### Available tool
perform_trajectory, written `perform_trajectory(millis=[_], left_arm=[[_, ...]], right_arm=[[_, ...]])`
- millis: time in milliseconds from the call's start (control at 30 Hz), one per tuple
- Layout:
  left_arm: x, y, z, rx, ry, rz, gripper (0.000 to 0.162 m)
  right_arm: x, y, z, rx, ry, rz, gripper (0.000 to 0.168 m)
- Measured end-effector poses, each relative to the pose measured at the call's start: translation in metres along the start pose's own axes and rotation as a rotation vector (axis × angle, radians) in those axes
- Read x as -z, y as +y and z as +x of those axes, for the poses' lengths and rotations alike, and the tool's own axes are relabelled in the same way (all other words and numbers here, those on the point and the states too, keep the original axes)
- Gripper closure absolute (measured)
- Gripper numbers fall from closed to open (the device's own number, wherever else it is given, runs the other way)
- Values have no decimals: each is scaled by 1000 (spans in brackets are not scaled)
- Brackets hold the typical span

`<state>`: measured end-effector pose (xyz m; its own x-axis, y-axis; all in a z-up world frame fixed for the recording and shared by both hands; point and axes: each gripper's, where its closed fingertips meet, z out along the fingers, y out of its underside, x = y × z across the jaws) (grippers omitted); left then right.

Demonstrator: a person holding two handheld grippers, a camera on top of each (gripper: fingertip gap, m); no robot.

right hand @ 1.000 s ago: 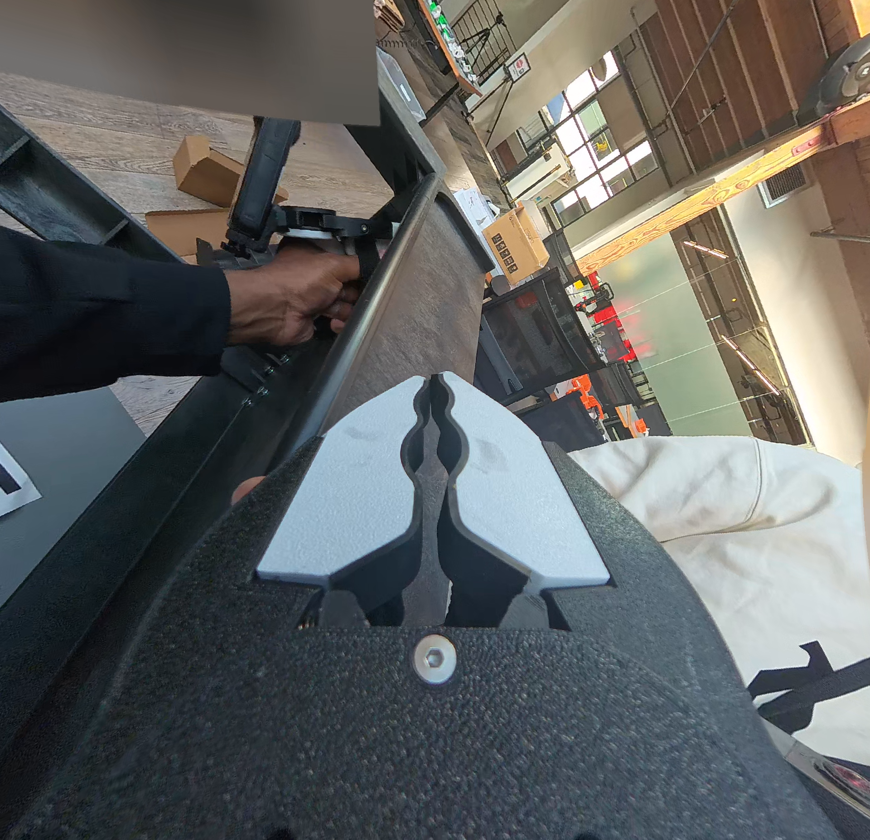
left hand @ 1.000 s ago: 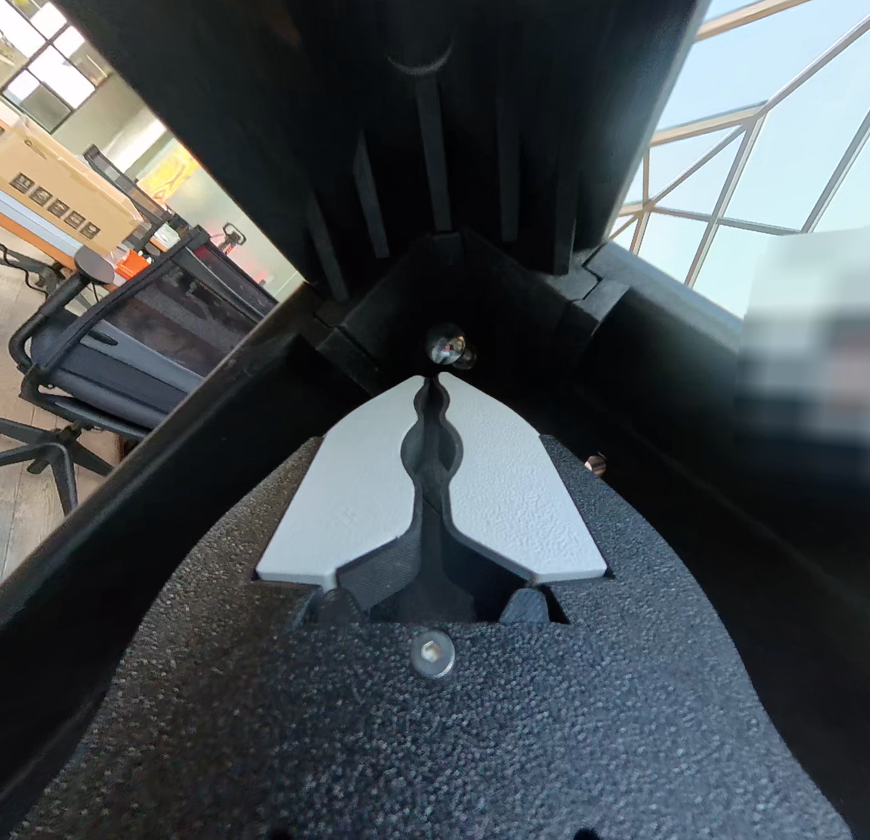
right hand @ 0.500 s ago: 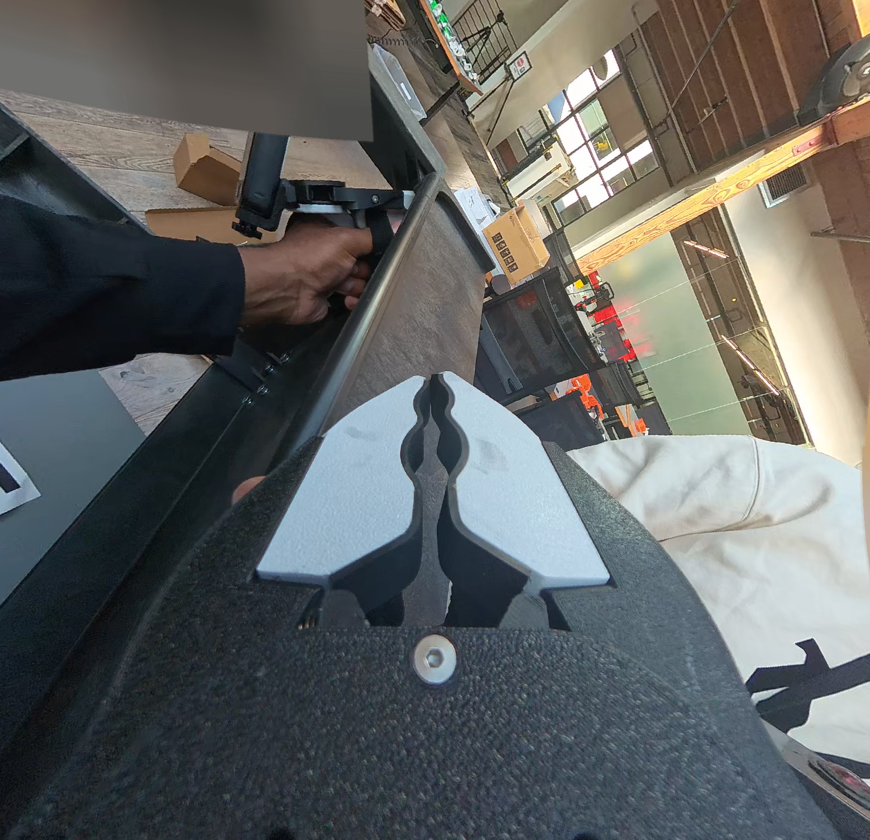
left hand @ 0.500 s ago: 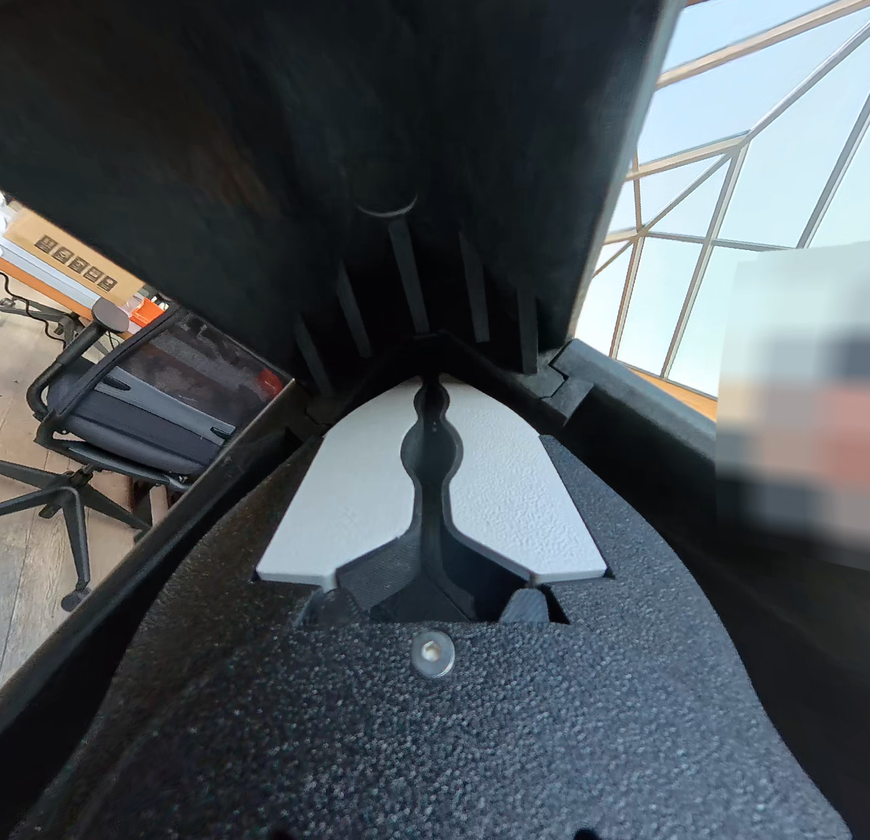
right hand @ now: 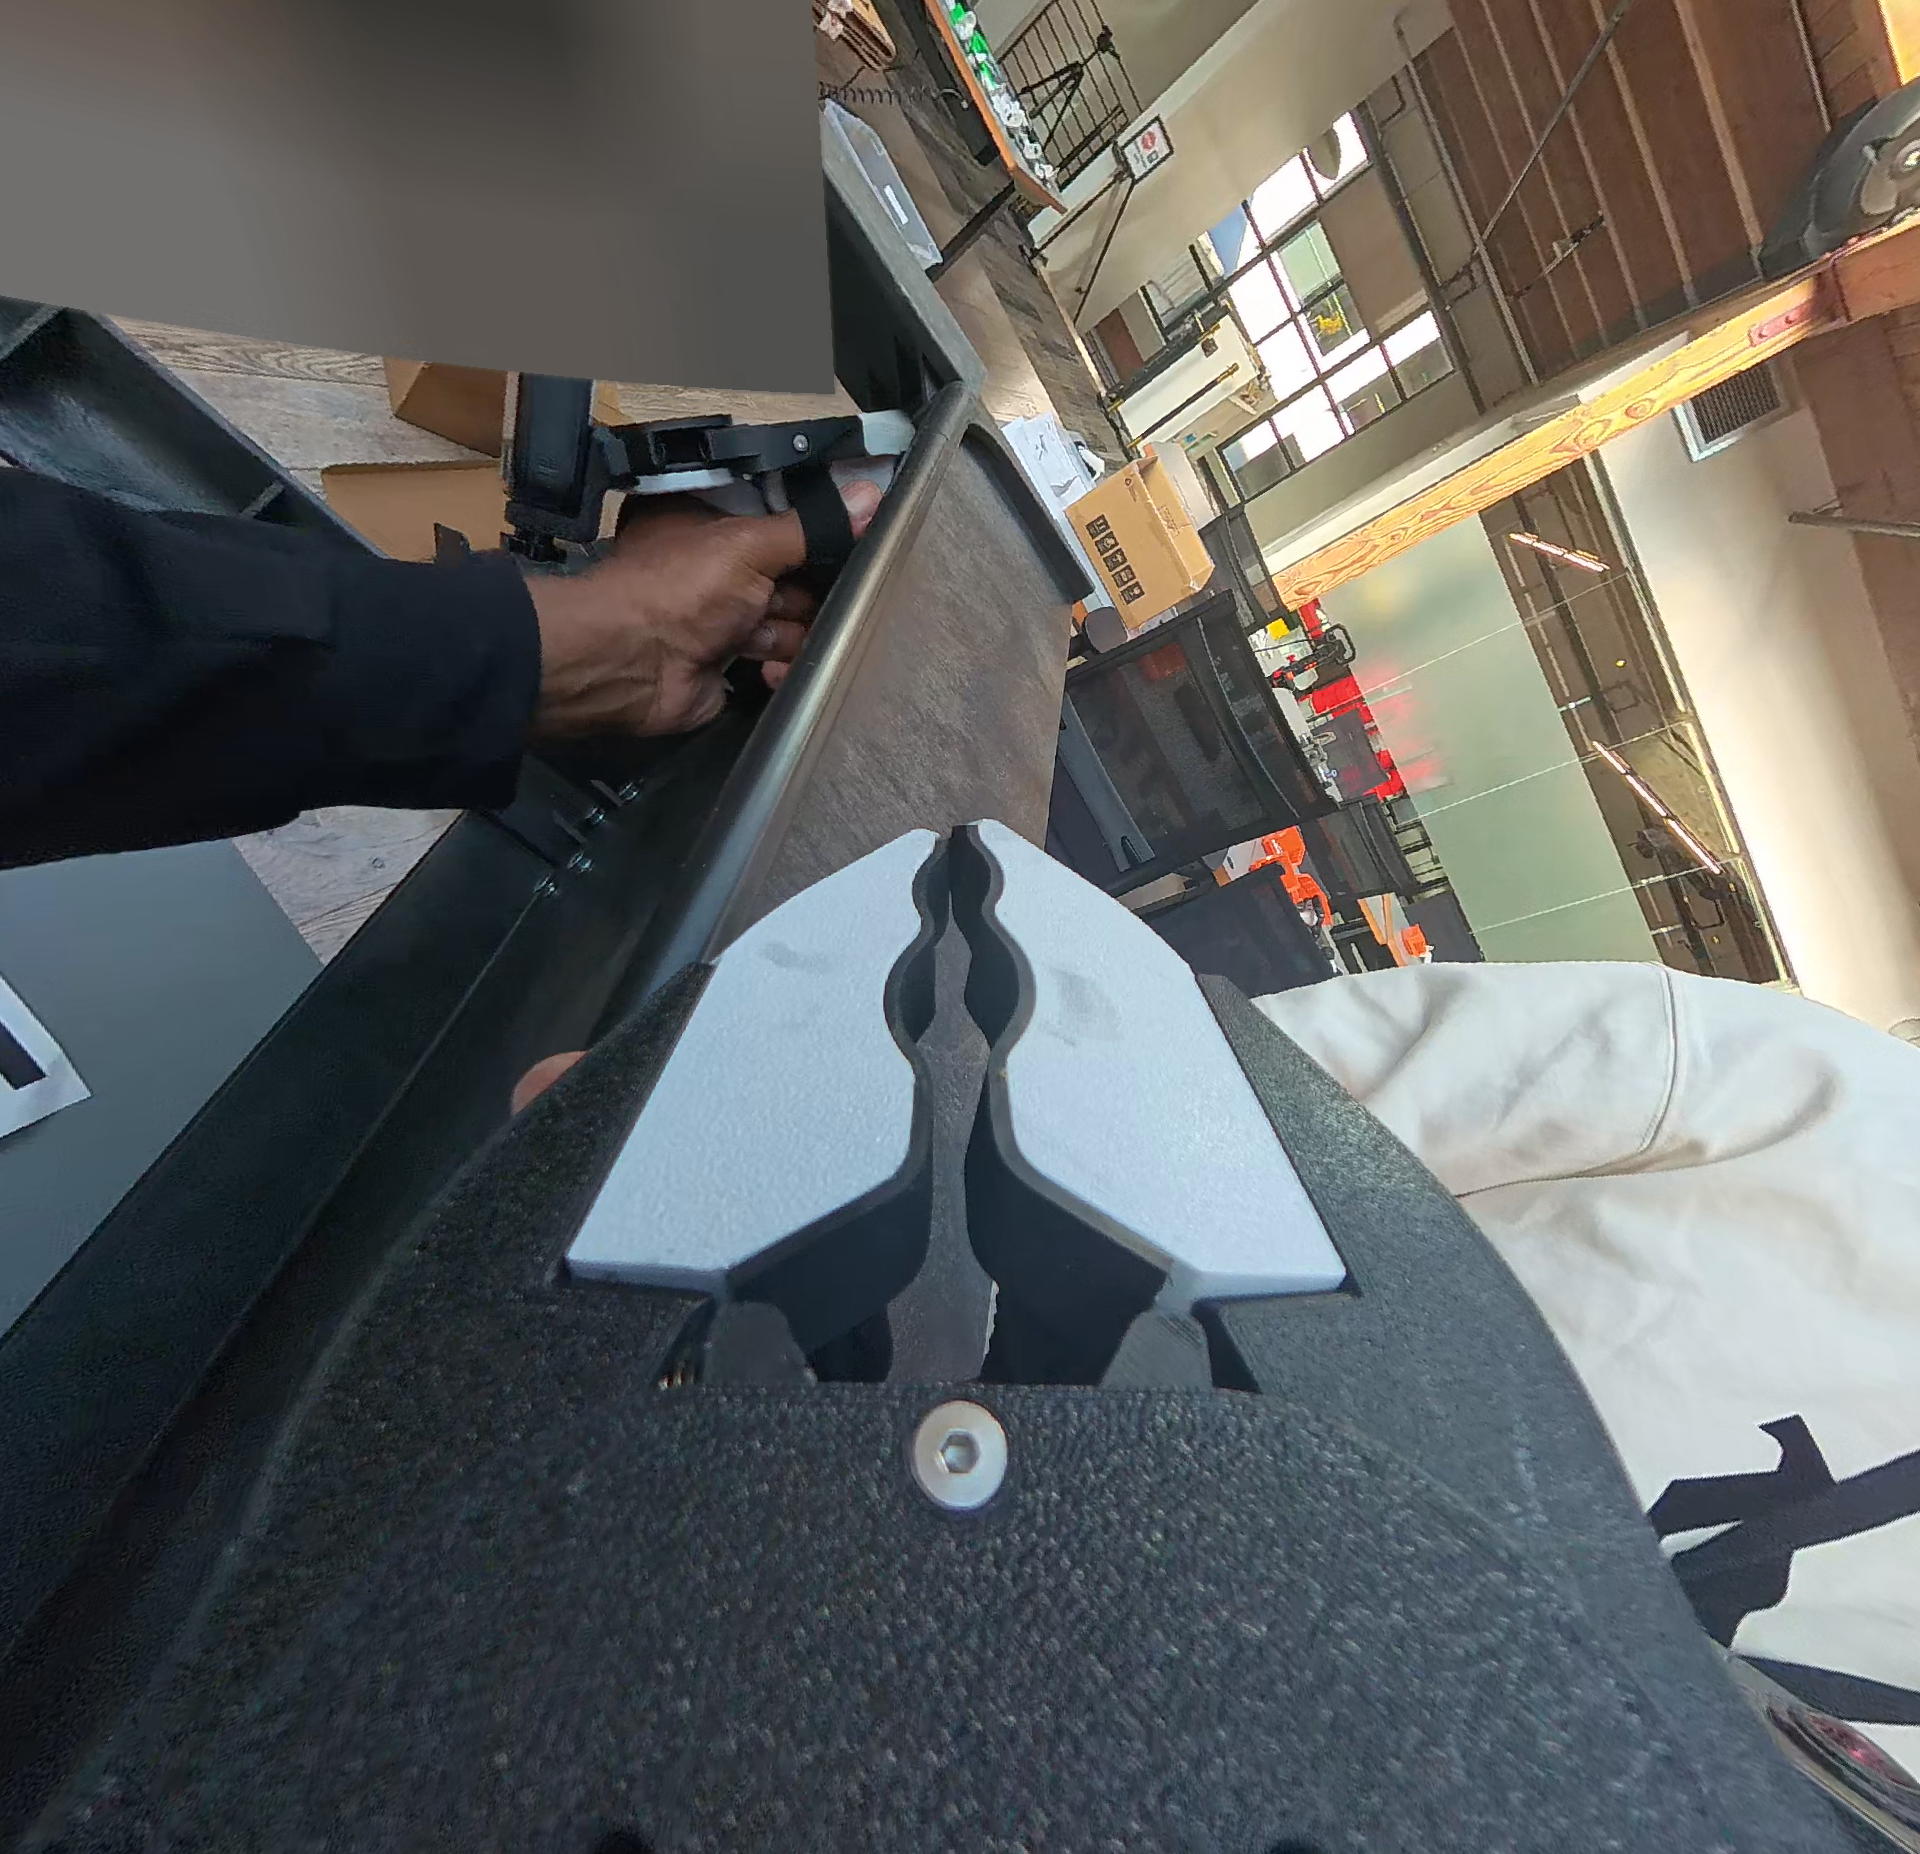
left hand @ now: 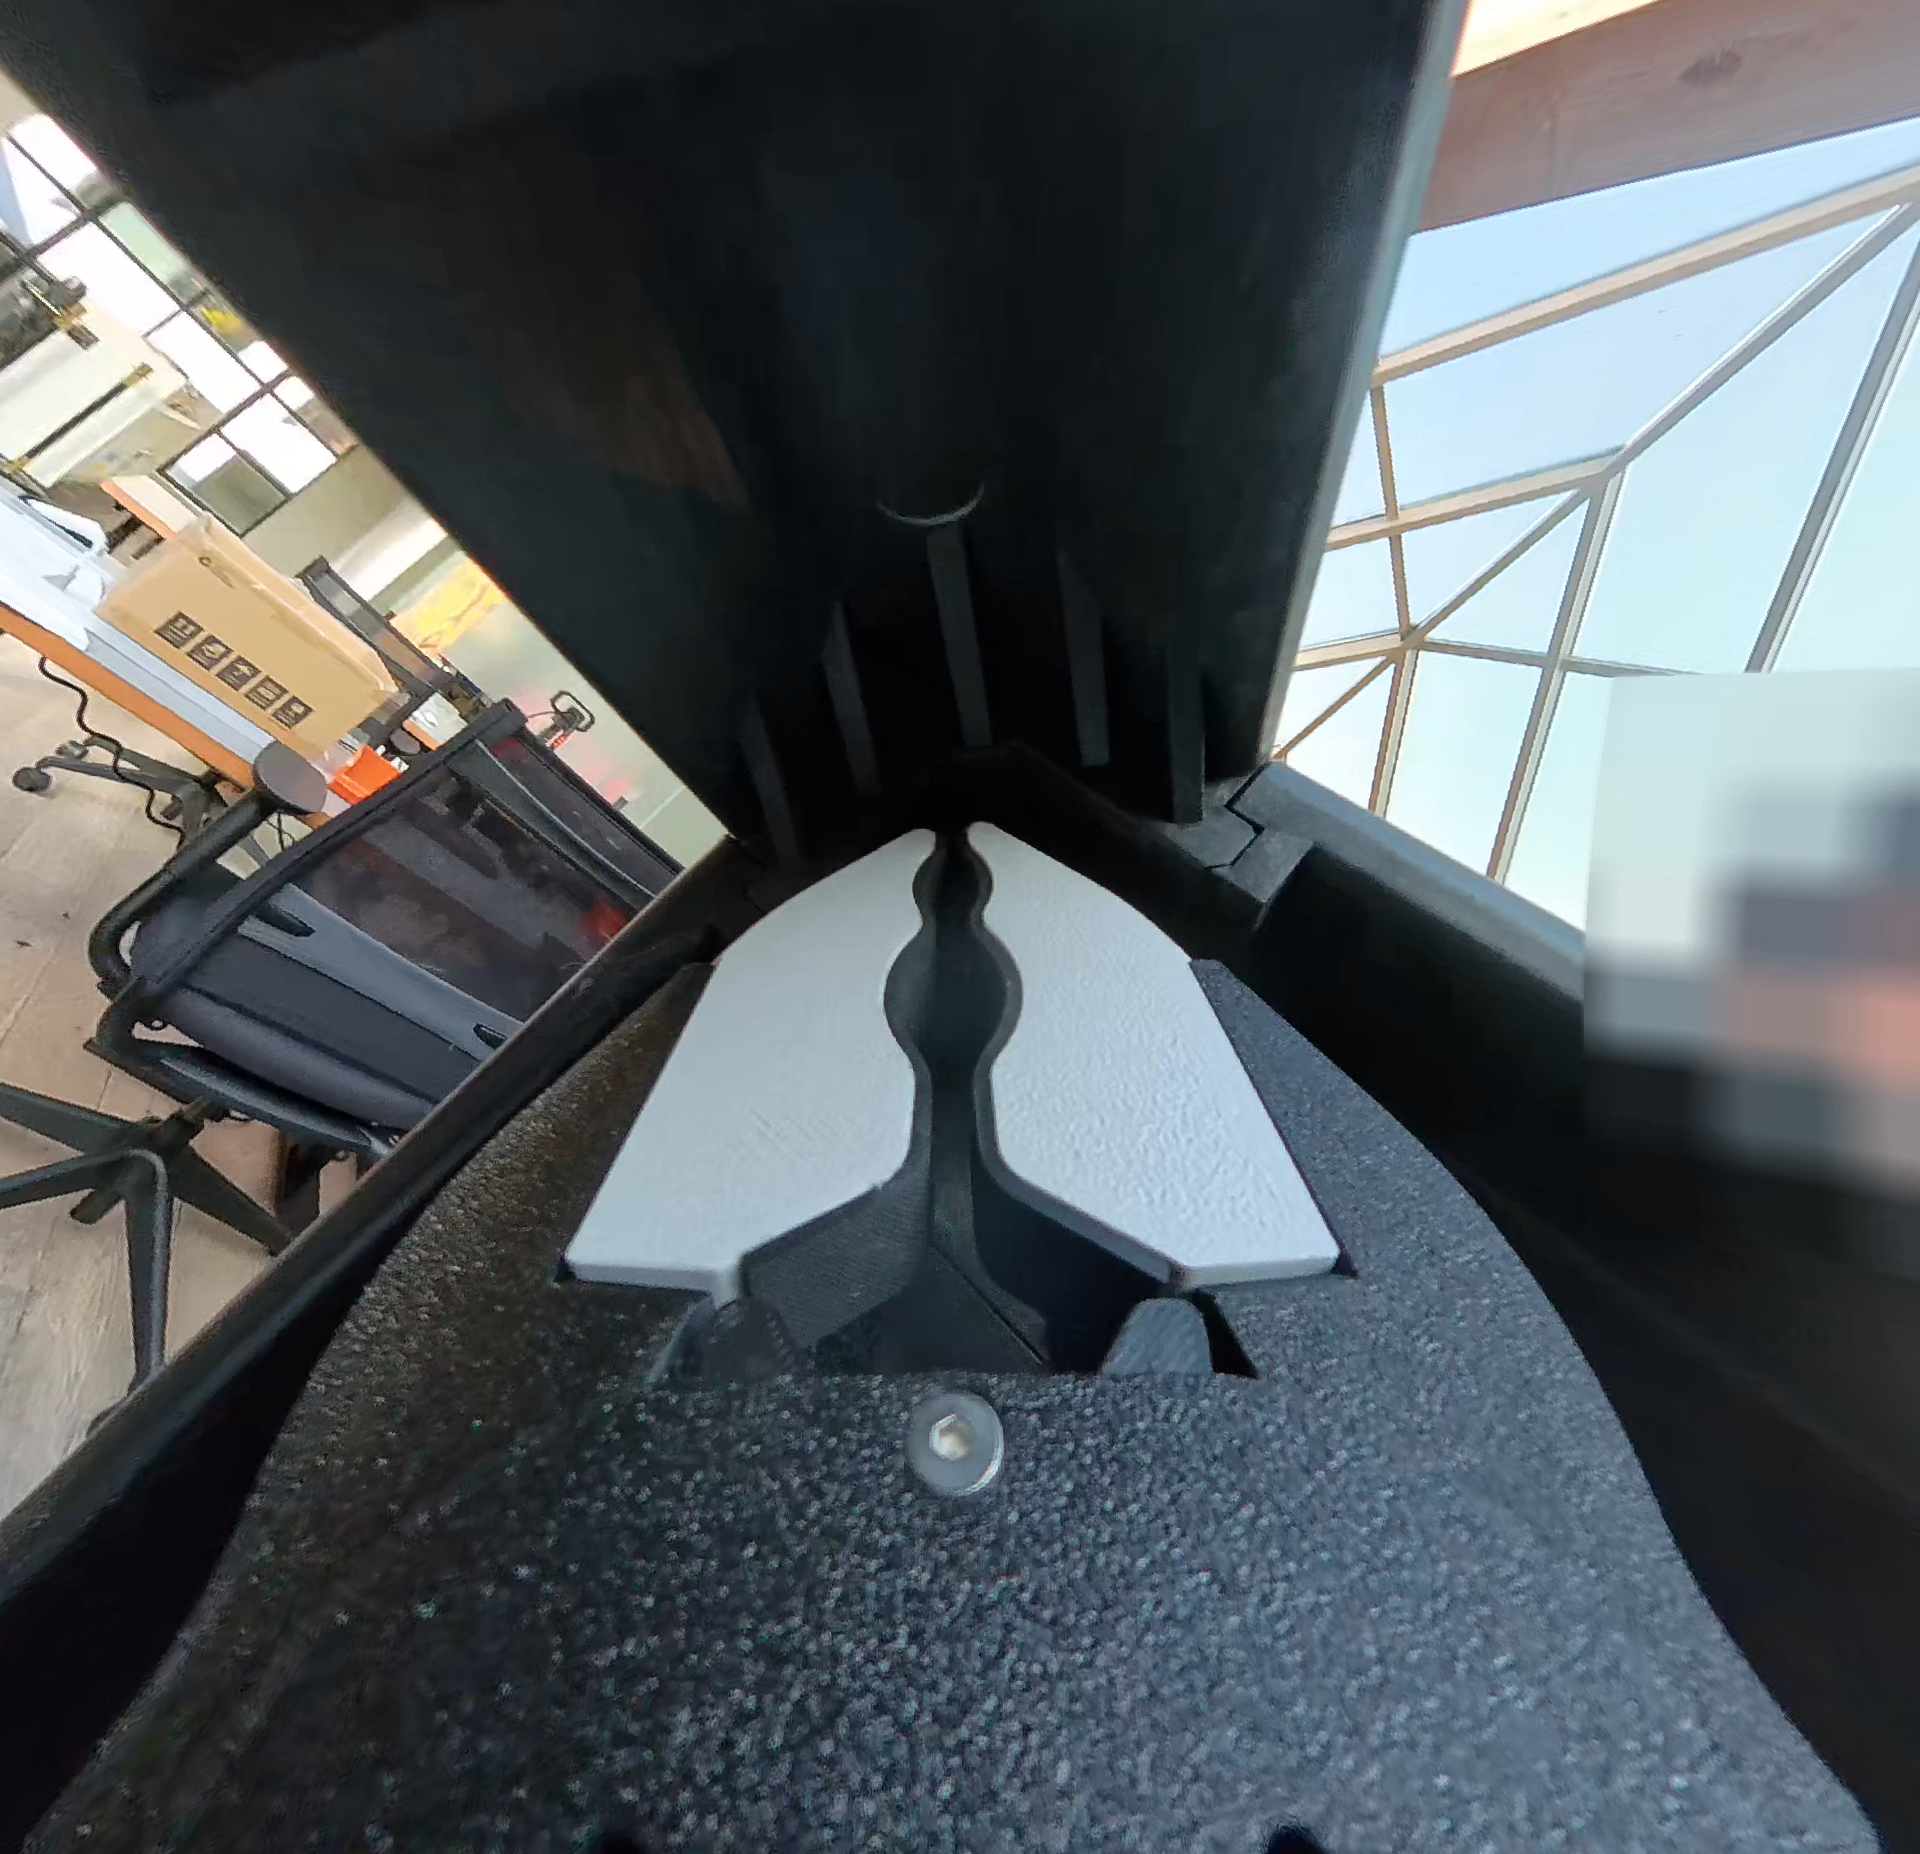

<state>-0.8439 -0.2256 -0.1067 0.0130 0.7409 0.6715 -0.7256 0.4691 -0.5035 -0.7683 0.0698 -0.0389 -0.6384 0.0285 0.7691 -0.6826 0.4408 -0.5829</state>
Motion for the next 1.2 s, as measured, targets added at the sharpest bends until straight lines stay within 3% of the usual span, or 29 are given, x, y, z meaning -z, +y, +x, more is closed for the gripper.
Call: perform_trajectory(millis=[333, 633, 900, 1000, 1200], left_arm=[[11, 23, 9, -139, 3, -66, 158], [1, 22, 6, -307, -39, -87, 155], [-4, 36, 25, -420, 85, -165, 162], [-6, 46, 31, -395, 112, -212, 162], [6, 20, 20, -325, 55, -65, 162]], right_arm=[[0, 0, 0, -1, -2, 0, 168], [-1, 0, -1, -2, -3, -1, 168], [-1, 0, -1, -1, -3, -2, 168], [-1, 0, -1, -2, -3, -2, 168], [0, 0, -1, -2, -4, -1, 168]])
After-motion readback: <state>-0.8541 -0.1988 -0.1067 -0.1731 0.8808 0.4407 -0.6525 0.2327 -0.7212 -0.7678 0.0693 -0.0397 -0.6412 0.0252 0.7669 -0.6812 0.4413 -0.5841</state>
